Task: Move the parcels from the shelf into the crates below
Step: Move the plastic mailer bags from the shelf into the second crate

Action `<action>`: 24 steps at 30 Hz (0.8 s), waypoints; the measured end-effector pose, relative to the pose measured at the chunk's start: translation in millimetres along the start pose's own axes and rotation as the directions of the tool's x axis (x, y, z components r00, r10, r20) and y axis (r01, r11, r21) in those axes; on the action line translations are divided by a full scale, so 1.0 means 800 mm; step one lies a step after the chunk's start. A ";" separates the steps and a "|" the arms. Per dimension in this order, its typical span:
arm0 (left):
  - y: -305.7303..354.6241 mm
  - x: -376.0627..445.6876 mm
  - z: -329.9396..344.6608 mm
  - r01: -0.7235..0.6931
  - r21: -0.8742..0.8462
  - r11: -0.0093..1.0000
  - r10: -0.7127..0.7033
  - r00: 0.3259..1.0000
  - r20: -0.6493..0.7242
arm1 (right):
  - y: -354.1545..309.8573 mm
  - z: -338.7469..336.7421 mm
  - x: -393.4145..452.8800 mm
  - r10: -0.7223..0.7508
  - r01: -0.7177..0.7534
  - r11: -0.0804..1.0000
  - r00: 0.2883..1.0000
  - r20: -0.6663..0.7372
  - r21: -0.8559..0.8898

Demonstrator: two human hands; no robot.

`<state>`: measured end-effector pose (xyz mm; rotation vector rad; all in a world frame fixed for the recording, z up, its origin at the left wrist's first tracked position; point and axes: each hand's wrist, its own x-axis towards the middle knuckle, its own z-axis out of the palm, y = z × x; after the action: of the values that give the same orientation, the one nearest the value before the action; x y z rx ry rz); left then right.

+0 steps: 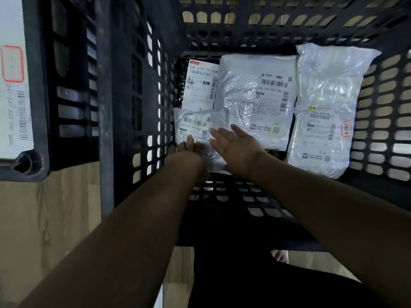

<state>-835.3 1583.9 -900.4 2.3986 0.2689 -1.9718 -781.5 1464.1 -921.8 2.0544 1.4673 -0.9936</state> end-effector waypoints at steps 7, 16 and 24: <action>-0.007 -0.113 -0.014 -0.046 0.113 0.993 0.071 0.971 -0.229 | 0.010 -0.081 -0.090 0.042 -0.047 0.992 0.998 0.052 0.120; -0.032 -0.402 -0.087 0.030 0.031 0.999 -0.011 0.866 -0.499 | 0.036 -0.246 -0.351 0.240 -0.270 0.930 0.960 0.142 0.251; -0.080 -0.666 -0.142 -0.081 -0.227 0.971 -0.097 0.731 -0.676 | 0.028 -0.430 -0.549 0.483 -0.422 0.739 0.875 0.023 0.526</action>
<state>-832.4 1598.9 -352.1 2.8273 0.4934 -0.8750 -737.5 1418.0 -367.6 2.7132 0.6925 -1.1532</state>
